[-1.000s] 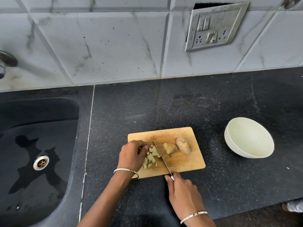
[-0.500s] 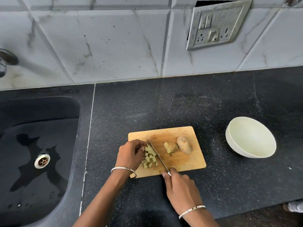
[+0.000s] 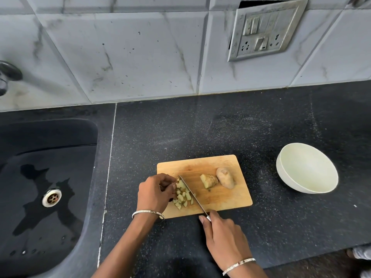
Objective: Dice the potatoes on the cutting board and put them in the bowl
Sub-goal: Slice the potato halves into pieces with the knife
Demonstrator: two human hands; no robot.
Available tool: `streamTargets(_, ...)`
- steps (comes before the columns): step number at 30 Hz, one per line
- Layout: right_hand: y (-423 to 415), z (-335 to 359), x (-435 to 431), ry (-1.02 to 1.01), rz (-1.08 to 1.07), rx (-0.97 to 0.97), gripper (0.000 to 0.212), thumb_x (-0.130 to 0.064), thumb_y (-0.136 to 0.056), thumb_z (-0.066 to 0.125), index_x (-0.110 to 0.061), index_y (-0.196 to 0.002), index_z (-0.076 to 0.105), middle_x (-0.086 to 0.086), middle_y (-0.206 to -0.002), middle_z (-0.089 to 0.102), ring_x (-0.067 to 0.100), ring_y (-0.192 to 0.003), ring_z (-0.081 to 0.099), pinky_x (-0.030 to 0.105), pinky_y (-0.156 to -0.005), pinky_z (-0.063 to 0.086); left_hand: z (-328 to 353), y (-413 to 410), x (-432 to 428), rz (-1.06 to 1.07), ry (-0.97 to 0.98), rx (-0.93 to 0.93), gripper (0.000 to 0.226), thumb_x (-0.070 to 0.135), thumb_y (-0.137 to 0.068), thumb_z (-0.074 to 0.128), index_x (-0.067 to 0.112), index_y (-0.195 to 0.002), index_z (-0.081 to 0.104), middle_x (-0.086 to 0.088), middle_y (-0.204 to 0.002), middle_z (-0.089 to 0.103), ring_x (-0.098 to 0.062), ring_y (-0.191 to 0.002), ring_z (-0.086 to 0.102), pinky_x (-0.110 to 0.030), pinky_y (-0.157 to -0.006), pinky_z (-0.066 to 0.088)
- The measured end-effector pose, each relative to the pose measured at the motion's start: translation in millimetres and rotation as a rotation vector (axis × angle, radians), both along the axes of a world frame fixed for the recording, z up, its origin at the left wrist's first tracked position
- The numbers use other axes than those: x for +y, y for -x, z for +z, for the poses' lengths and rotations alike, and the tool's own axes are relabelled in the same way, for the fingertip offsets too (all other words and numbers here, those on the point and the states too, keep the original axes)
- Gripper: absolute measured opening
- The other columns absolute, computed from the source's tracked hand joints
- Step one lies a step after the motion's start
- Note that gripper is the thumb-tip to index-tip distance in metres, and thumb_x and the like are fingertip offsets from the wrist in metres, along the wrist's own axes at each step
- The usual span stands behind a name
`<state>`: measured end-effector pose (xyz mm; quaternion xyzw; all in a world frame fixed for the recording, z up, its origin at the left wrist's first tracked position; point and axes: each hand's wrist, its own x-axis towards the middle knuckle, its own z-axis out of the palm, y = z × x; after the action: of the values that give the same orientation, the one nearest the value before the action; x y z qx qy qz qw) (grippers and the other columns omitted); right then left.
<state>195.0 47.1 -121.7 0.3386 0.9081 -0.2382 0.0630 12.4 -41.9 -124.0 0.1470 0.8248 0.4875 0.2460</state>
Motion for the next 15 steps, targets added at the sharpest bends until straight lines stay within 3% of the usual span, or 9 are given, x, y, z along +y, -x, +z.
streamTargets(4,-4.7,8.8,2.4,-0.036,-0.043,0.038,0.038,-0.057,-0.098,0.017,-0.029,-0.102,0.042,0.0,-0.085,0.065,0.026,-0.084,0.066,0.034,-0.058,0.037,1.6,3.5,1.4,-0.025,0.033,0.023,0.011,0.009,-0.083,0.072,0.02,-0.081,0.071,0.004,-0.065,0.072,-0.009,-0.057,0.07,-0.035,-0.066,0.061)
streamTargets(7,-5.1,13.9,4.4,-0.019,-0.04,0.045,0.032,-0.058,-0.098,0.018,-0.031,-0.092,0.034,-0.001,-0.083,0.064,0.025,-0.082,0.065,0.035,-0.058,0.036,4.1,5.2,7.0,-0.081,0.105,0.214,0.01,0.019,-0.081,0.074,0.028,-0.083,0.071,0.011,-0.066,0.069,-0.003,-0.061,0.066,-0.031,-0.069,0.057)
streamTargets(12,-4.1,19.1,9.7,-0.044,-0.014,0.02,0.034,-0.061,-0.097,0.021,-0.031,-0.092,0.035,-0.002,-0.086,0.064,0.028,-0.085,0.064,0.036,-0.059,0.036,17.2,1.2,16.0,-0.483,0.147,0.737,0.046,0.016,-0.071,0.072,0.044,-0.106,0.064,0.019,-0.11,0.055,-0.008,-0.102,0.047,-0.028,-0.081,0.041)
streamTargets(15,-5.0,21.6,14.5,-0.072,0.02,0.022,0.036,-0.063,-0.096,0.023,-0.031,-0.095,0.041,-0.003,-0.085,0.064,0.027,-0.083,0.064,0.035,-0.058,0.037,14.7,0.4,19.3,-0.611,0.234,0.864,0.036,0.03,-0.07,0.074,0.051,-0.098,0.065,0.023,-0.121,0.055,-0.013,-0.116,0.042,-0.033,-0.081,0.034)
